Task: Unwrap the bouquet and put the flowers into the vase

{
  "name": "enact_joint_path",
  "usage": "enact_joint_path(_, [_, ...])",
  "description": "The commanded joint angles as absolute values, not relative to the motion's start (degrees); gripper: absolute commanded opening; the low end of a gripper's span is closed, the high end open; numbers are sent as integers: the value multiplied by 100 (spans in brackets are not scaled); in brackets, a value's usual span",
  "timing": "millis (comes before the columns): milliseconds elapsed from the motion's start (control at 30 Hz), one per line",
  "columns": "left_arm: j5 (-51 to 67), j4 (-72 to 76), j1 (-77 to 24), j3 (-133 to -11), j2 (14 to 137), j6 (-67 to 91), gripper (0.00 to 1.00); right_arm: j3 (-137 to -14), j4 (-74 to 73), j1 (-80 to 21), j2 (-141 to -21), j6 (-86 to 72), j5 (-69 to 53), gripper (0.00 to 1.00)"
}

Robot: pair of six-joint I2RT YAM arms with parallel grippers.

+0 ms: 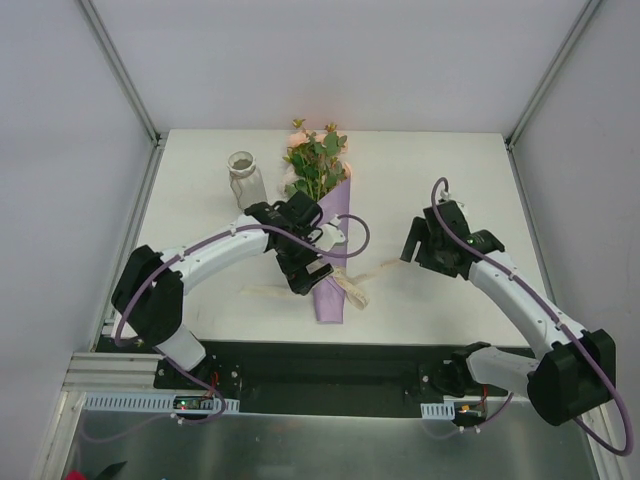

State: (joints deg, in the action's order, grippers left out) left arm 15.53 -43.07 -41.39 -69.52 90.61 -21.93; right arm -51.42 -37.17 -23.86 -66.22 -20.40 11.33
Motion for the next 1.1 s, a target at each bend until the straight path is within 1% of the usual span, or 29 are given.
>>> enact_joint_path(0, [1117, -3754, -4447, -6804, 9228, -2276, 99, -5045, -3604, -2417, -6556, -2338, 1160, 82])
enact_joint_path(300, [818, -2945, -4544, -6136, 9509, -2417, 96, -5177, -3524, -2417, -6662, -2382, 1178, 81])
enact_joint_path(367, [800, -2839, -4561, -6065, 9554, -2469, 92, -5168, -3524, -2417, -6653, -2426, 1169, 80])
enact_joint_path(400, [739, -2717, -4570, -5995, 9597, -2487, 88, -5142, -3524, -2417, -6653, -2443, 1178, 80])
enact_joint_path(433, [730, -2672, -4570, -5968, 9606, -2522, 83, -5133, -3507, -2417, -6627, -2461, 1160, 79])
enact_joint_path(467, [712, -2620, -4570, -5933, 9633, -2566, 70, -5115, -3498, -2426, -6610, -2478, 1160, 79])
enact_joint_path(533, [721, -2549, -4570, -5880, 9659, -2593, 60, -5019, -3393, -2434, -6531, -2531, 1151, 78])
enact_joint_path(567, [721, -2540, -4570, -5871, 9659, -2593, 50, -4975, -3349, -2435, -6513, -2557, 1134, 77])
enact_joint_path(667, [721, -2540, -4579, -5819, 9607, -2566, 30, -4869, -3173, -2461, -6504, -2637, 1090, 77])
enact_joint_path(700, [686, -2540, -4579, -5801, 9563, -2558, 13, -4860, -3138, -2478, -6521, -2672, 1090, 77])
enact_joint_path(733, [581, -2540, -4570, -5792, 9528, -2558, 5, -4843, -3059, -2496, -6626, -2741, 1072, 76])
enact_joint_path(767, [493, -2540, -4579, -5775, 9493, -2558, 0, -4817, -3006, -2540, -6679, -2768, 1064, 75])
enact_joint_path(933, [106, -2601, -4570, -5704, 8931, -2619, 0, -4772, -2506, -2829, -7302, -3014, 1037, 74])
enact_joint_path(1067, [-113, -2864, -4491, -5853, 8473, -2733, 0, -5053, -2399, -3294, -7926, -3295, 1011, 73])
